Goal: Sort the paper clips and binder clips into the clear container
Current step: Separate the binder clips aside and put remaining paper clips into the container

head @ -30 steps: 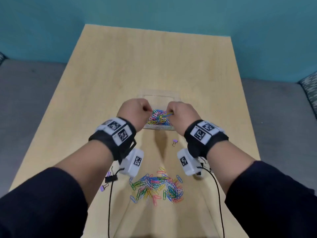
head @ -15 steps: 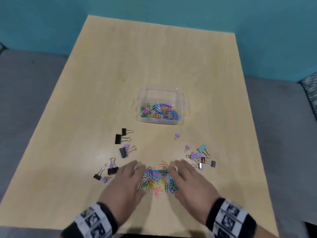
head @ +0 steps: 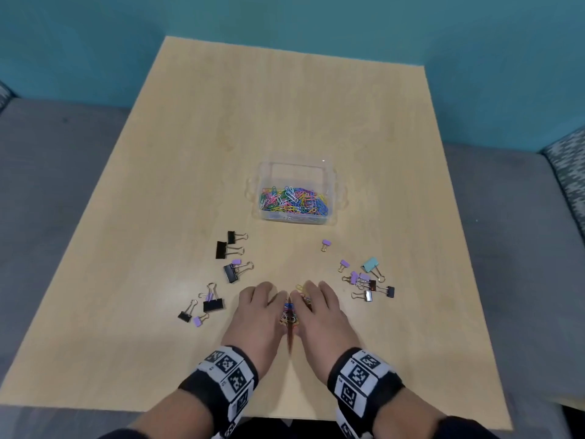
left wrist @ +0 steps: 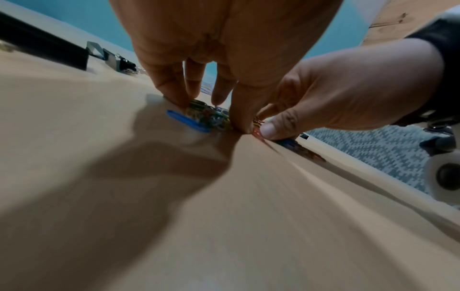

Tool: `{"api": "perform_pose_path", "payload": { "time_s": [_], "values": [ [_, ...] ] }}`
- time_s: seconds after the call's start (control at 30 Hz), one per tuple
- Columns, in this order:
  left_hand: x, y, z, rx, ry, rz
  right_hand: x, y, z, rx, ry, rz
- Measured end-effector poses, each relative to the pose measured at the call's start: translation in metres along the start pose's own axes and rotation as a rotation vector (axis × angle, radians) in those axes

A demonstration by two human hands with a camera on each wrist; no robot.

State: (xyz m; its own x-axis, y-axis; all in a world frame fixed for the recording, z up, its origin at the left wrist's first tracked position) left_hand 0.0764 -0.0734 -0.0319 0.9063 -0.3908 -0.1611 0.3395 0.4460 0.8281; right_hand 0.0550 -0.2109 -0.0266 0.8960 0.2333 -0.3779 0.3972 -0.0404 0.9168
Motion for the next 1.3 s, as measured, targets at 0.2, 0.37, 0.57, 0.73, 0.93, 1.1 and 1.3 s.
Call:
{"api": "perform_pose_path", "payload": {
  "time_s": [0.2, 0.37, 0.57, 0.73, 0.93, 1.1, 1.3],
  "values": [
    [0.005, 0.0, -0.004, 0.058, -0.046, -0.032, 0.006, 0.012, 0.001, -0.129, 0.077, 0.09],
    [0.006, 0.0, -0.009, 0.086, -0.046, -0.06, 0.007, 0.018, 0.004, -0.187, 0.112, 0.067],
    [0.01, 0.006, -0.007, 0.044, -0.021, -0.091, 0.012, 0.029, 0.006, -0.146, 0.151, -0.057],
    [0.014, 0.016, -0.001, 0.017, -0.01, -0.127, 0.017, 0.032, 0.009, -0.119, 0.139, -0.094],
    [0.023, 0.023, -0.002, -0.035, 0.098, -0.163, 0.026, 0.035, 0.016, -0.036, 0.138, -0.093],
    [0.038, 0.044, -0.005, -0.187, 0.161, -0.153, 0.037, 0.039, 0.027, 0.023, 0.124, -0.096],
    [0.099, 0.099, 0.0, -0.239, 0.155, 0.002, 0.081, 0.101, 0.053, 0.234, 0.022, 0.094]
  ]
}}
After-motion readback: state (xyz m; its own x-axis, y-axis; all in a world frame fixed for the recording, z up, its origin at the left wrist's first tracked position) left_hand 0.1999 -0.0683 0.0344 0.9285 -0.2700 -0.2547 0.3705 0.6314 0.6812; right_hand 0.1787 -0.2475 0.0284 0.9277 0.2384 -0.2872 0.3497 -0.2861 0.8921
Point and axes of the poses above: each hand's wrist, its own x-axis towards the middle knuckle, its own y-axis out of the back of the hand, z = x × y, the point moved 3 cm from there along x, towards the middle knuckle, and after that the axes turned 11 degrees about -x, right-handed, at the moved point
